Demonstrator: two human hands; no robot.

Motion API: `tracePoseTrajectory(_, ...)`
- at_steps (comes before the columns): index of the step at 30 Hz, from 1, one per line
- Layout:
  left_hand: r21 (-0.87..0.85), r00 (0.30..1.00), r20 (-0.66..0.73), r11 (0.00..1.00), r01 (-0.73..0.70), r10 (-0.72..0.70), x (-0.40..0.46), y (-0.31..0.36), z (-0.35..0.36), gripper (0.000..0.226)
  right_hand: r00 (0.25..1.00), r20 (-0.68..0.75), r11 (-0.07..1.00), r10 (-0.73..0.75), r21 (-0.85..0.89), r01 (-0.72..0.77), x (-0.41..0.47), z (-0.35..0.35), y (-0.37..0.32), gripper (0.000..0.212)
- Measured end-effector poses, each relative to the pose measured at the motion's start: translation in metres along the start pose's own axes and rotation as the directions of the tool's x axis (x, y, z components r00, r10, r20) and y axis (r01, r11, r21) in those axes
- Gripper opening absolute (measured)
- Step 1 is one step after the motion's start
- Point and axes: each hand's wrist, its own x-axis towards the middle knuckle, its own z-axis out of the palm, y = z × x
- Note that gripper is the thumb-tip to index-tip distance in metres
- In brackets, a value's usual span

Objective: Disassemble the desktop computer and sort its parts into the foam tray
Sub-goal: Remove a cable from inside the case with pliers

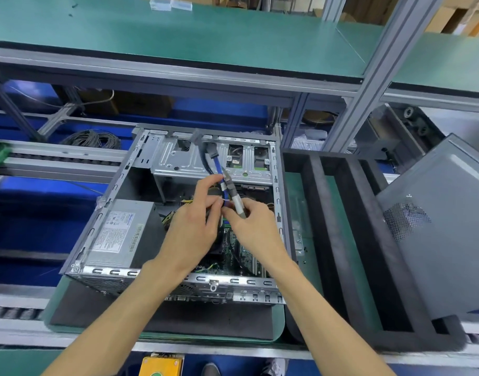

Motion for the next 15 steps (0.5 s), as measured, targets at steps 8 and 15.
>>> tracePoseTrajectory(8,-0.168,0.964,-0.065,0.955,0.244,-0.258,0.008,-0.011,-0.017,0.019,0.995,-0.098,1.000,-0.023,-0.008,0.022,-0.004,-0.017,0.001,0.027)
tracePoseTrajectory(15,0.006,0.915,0.191,0.933,0.361,-0.355,0.004,-0.007,-0.030,0.031,0.999,0.025,0.999,0.038,0.035,-0.039,-0.008,-0.028,0.001,0.029)
